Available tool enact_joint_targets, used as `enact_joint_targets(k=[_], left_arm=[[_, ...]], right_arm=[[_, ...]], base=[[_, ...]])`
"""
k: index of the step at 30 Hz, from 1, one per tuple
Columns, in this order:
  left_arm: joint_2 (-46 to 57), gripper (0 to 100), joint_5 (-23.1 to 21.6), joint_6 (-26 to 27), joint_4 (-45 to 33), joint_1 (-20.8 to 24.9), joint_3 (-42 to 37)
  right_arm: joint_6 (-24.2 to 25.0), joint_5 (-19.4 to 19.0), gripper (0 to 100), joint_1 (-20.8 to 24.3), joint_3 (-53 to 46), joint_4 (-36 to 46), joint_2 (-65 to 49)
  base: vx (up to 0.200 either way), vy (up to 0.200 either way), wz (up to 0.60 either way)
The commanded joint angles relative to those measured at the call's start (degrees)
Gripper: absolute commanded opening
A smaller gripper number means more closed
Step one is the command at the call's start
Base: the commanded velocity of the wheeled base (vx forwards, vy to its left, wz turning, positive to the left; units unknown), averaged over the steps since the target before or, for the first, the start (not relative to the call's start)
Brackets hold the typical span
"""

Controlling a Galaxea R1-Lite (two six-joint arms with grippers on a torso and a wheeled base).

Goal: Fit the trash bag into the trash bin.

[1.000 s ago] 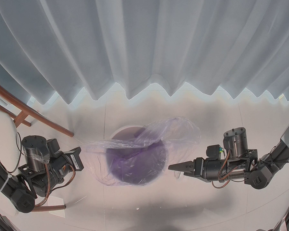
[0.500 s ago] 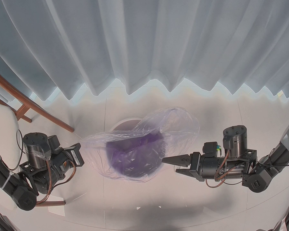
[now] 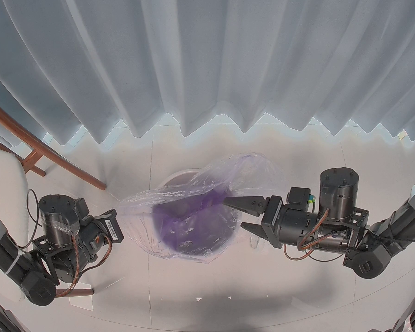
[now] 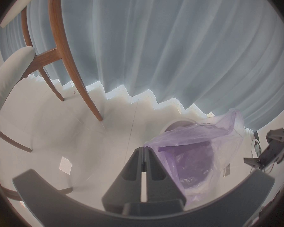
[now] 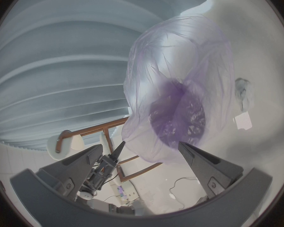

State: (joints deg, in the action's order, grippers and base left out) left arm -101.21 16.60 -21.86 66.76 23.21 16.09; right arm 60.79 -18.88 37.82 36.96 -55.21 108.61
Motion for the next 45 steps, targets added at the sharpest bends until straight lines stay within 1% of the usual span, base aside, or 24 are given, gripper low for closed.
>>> enact_joint_targets(k=[1,3,5,6,8,12,13,16,20,22,24,26,31,34,36,38,39,40,43,45], left_arm=[[-0.13,0,0.01,0.06,0.04,2.98,-1.33],[0.04,0,-0.08,0.06,0.13,3.16,-1.50],[0.13,0,-0.08,0.06,0.13,3.16,-1.50],[0.31,0,-0.17,0.06,0.13,3.16,-1.50],[0.40,0,-0.17,0.06,0.13,3.24,-1.50],[0.40,0,-0.17,0.06,0.83,4.12,-1.68],[0.31,0,-0.08,0.15,1.27,4.47,-1.85],[0.22,0,0.01,0.41,2.06,4.56,-2.64],[-0.04,0,0.01,0.85,2.15,4.56,-3.26],[-0.48,0,0.18,2.52,2.24,3.86,-3.79],[-0.92,0,0.27,2.61,2.24,3.86,-3.96],[-1.01,0,0.27,2.61,2.24,4.12,-3.96],[-1.01,0,0.18,2.43,2.15,4.30,-4.14],[-1.36,0,0.18,2.26,2.15,4.04,-4.40],[-2.07,0,0.27,2.17,2.15,3.77,-4.58],[-2.68,0,0.27,2.17,2.24,3.16,-4.58],[-2.68,0,0.27,2.17,2.24,3.16,-4.58],[-2.77,0,0.10,2.08,2.24,2.37,-4.58],[-2.68,0,-0.17,1.99,2.33,1.05,-4.93],[-2.68,0,-0.26,1.20,3.29,0.96,-5.81]], right_arm=[[-7.97,3.85,100,0.24,5.67,0.72,7.67],[-12.81,5.26,100,-0.02,7.34,1.42,9.61],[-15.53,6.05,100,-0.46,8.74,2.65,10.49],[-18.34,7.11,100,-1.08,10.59,4.41,11.01],[-21.07,8.42,100,-1.52,12.61,7.14,10.93],[-23.44,9.74,100,-1.34,13.84,10.39,10.66],[-24.14,10.71,100,-1.08,13.58,10.83,10.93],[-26.25,12.47,100,-0.99,12.34,10.83,10.84],[-27.04,12.56,100,-1.16,10.85,10.91,11.19],[-28.19,13.61,100,-1.16,10.59,10.56,12.86],[-30.30,14.66,100,-1.43,10.32,10.21,13.39],[-31.26,14.75,100,-1.60,10.67,10.12,13.83],[-31.18,14.84,100,-1.60,11.20,10.21,14.88],[-30.56,14.75,100,-1.96,10.15,9.95,15.50],[-30.12,14.75,100,-2.40,8.57,8.37,15.23],[-28.27,14.49,100,-2.48,6.10,3.88,14.35],[-28.10,14.49,100,-2.48,5.93,3.53,14.27],[-24.85,14.05,100,-2.48,3.03,-1.65,13.03],[-20.63,10.62,100,-2.40,-2.25,-9.21,10.66],[-18.26,8.07,100,-2.48,-6.29,-12.82,8.55]], base=[[0.000,0.000,0.00],[0.000,0.000,0.00],[0.000,0.000,0.00],[0.000,0.000,0.00],[0.000,0.000,0.00],[0.000,0.000,0.00],[0.000,0.000,0.00],[0.000,0.000,0.00],[0.000,0.000,0.00],[0.000,0.000,0.00],[0.000,0.000,0.00],[0.000,0.000,0.00],[0.000,0.000,0.00],[0.000,0.000,0.00],[0.000,0.000,0.00],[0.000,0.000,0.00],[0.000,0.000,0.00],[0.000,0.000,0.00],[0.000,0.000,0.00],[0.000,0.000,0.00]])
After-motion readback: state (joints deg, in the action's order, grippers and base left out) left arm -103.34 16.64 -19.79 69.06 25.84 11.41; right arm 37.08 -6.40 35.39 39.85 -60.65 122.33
